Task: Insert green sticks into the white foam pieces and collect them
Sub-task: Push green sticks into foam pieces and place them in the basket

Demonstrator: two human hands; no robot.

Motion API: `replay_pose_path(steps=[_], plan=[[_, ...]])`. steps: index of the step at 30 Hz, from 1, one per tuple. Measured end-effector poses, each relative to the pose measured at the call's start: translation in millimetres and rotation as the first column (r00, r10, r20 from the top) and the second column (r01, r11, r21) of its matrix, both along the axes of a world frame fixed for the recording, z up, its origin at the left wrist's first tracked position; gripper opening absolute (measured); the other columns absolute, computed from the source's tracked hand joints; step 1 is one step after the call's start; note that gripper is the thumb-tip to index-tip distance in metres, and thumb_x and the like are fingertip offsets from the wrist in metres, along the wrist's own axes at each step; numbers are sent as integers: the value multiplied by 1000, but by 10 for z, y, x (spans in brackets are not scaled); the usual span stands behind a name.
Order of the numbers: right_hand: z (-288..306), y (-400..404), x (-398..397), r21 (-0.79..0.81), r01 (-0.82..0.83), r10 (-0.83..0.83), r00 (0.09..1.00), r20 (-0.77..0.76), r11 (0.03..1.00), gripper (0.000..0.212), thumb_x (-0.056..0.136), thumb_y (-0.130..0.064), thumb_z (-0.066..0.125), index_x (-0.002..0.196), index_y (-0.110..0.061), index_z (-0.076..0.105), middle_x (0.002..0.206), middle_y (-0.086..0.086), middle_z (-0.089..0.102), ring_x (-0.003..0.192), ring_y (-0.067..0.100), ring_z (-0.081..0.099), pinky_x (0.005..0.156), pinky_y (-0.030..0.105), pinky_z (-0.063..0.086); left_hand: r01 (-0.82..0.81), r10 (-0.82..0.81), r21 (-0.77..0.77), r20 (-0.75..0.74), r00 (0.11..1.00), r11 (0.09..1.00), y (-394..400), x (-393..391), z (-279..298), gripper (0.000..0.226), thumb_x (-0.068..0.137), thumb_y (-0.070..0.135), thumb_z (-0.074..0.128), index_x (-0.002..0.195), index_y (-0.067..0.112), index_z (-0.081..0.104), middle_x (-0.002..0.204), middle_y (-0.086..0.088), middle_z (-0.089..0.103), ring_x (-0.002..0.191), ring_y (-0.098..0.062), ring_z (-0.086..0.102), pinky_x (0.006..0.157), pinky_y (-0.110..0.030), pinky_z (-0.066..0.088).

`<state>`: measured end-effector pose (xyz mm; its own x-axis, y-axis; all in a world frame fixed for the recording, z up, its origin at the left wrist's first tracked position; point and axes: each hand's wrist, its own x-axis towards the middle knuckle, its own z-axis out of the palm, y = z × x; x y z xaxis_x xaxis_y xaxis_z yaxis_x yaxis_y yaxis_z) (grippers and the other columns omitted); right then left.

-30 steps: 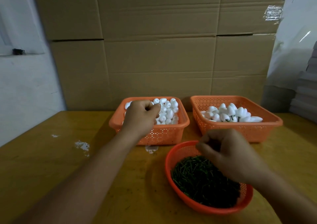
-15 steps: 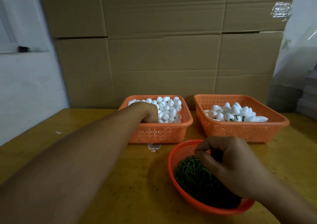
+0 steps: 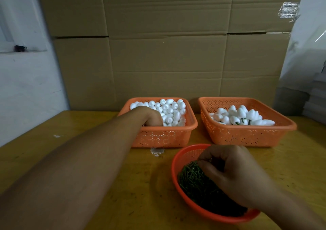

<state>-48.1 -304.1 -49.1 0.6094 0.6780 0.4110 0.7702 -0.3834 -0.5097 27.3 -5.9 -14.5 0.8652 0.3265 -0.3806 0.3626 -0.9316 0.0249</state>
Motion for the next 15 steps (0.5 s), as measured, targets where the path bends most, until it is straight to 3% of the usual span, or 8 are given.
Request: replay_pose_path(steps=[3,7,10,12,15], plan=[[-11,10,-15,-30,-3,2,1000,-13,1000,7,88,-30,70,83,-32,74,73,-16,71,68,5,66,63,33,54,-25,24,-32,-3,1000,999,-19,17,-20,79,62,42,90,134,36,59,150,5,47,131,-21,49,106,-41,47],[-14,1,-10,-30,-3,2,1000,-7,1000,7,89,-30,70,83,-32,74,73,-17,70,68,5,66,63,33,54,29,-30,51,21,999,998,-50,12,-17,70,64,46,88,126,51,58,146,11,49,133,-18,45,109,-39,42],[-16,-3,1,-21,3,-3,1000,-2,1000,9,88,-27,71,81,-32,74,70,-17,70,65,4,66,61,32,53,12,-15,96,34,999,995,-57,-2,-7,79,62,51,88,134,39,59,144,9,50,132,-18,47,108,-38,44],[-21,-5,14,-28,5,-5,1000,-4,1000,10,89,-26,71,81,-31,74,70,-17,70,65,5,66,60,33,53,-25,20,47,109,994,999,-43,-1,12,63,74,47,81,132,32,62,139,5,56,126,-20,53,105,-41,47],[-33,-4,46,-24,10,-10,1000,-1,1000,9,89,-26,71,82,-30,75,71,-13,71,64,6,66,61,34,53,-25,63,-150,253,965,988,-22,-12,83,37,89,28,72,124,18,67,118,-3,67,110,-22,65,100,-43,53]])
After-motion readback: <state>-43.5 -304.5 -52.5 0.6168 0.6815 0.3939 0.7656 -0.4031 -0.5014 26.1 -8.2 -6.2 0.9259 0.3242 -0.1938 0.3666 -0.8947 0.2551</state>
